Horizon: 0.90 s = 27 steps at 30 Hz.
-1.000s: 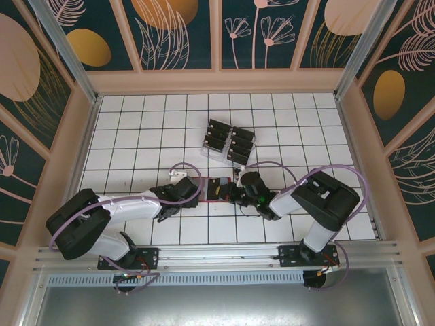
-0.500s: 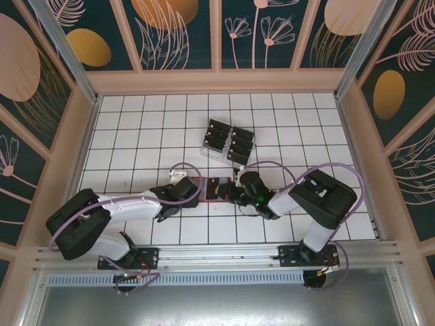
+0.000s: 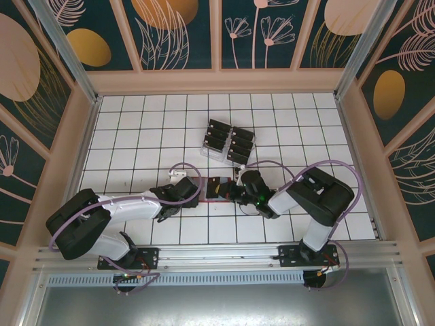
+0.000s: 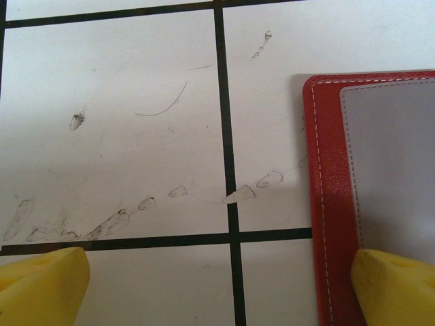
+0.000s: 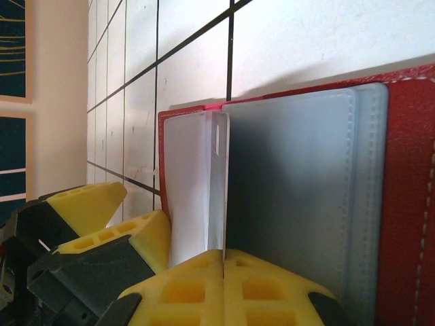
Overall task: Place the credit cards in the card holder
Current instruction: Insert the credit card into the card slot.
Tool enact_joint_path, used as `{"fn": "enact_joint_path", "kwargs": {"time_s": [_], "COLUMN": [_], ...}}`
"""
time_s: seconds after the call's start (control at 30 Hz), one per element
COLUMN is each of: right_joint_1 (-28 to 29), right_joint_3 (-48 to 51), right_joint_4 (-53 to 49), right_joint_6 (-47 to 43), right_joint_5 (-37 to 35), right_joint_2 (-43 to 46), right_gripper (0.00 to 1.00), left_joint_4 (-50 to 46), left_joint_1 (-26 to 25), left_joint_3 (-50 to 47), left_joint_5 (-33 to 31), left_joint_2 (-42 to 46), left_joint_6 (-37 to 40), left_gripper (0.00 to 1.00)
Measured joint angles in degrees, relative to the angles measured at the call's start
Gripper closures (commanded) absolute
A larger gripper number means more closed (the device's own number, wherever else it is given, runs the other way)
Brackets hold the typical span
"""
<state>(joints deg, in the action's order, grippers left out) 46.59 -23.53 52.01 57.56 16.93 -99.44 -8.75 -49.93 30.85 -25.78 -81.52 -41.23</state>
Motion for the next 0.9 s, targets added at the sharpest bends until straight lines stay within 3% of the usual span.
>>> {"fn": "enact_joint_path", "kwargs": {"time_s": [0.9], "right_joint_1": [0.7], "right_joint_3": [0.1], "right_joint_4": [2.1], "right_joint_6": [3.1], "right_joint_5": [0.2], "right_joint_2": [-1.4], "right_gripper": [1.00], "left_joint_4": [0.0], "left_joint_1": [0.0], "left_joint_3": [0.0], "left_joint_5": [0.0], "left_joint_2": [0.0], "left_joint_6": [-0.1], "left_gripper": [0.01]}}
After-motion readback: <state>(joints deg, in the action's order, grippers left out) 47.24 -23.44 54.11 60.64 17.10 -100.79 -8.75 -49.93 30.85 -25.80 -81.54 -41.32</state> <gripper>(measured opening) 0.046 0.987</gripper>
